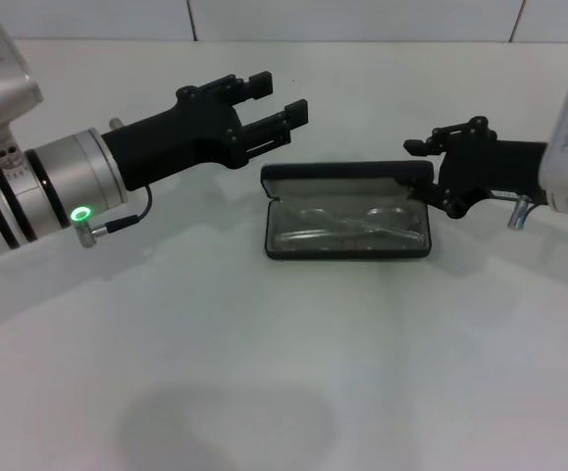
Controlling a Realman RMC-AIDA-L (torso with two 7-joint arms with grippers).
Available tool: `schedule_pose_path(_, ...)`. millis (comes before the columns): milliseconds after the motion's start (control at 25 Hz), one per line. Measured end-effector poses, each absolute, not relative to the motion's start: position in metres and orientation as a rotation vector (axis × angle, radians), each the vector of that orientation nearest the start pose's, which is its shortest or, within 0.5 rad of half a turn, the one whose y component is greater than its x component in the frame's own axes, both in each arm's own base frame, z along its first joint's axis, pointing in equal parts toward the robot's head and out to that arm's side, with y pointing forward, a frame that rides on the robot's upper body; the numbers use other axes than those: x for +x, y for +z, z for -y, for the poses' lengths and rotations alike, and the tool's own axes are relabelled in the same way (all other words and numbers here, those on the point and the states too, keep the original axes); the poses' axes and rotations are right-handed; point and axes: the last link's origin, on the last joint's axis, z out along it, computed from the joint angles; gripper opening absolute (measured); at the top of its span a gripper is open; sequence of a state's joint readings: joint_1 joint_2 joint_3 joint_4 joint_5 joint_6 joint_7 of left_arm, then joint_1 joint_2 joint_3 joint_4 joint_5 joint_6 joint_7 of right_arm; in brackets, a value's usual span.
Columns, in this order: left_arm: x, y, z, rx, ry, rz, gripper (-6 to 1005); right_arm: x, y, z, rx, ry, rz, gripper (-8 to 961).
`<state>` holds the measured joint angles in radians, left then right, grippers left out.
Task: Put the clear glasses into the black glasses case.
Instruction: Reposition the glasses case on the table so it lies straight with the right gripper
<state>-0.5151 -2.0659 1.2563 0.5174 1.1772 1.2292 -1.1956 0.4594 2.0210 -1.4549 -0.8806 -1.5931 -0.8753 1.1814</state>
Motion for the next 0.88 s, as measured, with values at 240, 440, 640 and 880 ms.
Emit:
schedule_pose_path(240,-0.224,-0.03,-0.361,-2.46,-0.998,0.635,621,0.224,-0.007,-0.366,-2.578,0.423,-0.031,361)
schedule_pose_path(440,-0.224,-0.036,-0.367,-2.489,-0.923,0.694,669,0.238,0.029,-0.355,-2.557,0.617,-0.117,522)
schedule_pose_path(640,-0.22,-0.044,-0.37,-2.525,-0.866,0.695,667,0.258,0.052,-0.344,-2.524,0.72,-0.185,529)
schedule_pose_path(880,-0.217,-0.044,-0.373,-2.525,-0.861,0.669,668,0.27,0.041,-0.345,-2.53,0.63,-0.228,532)
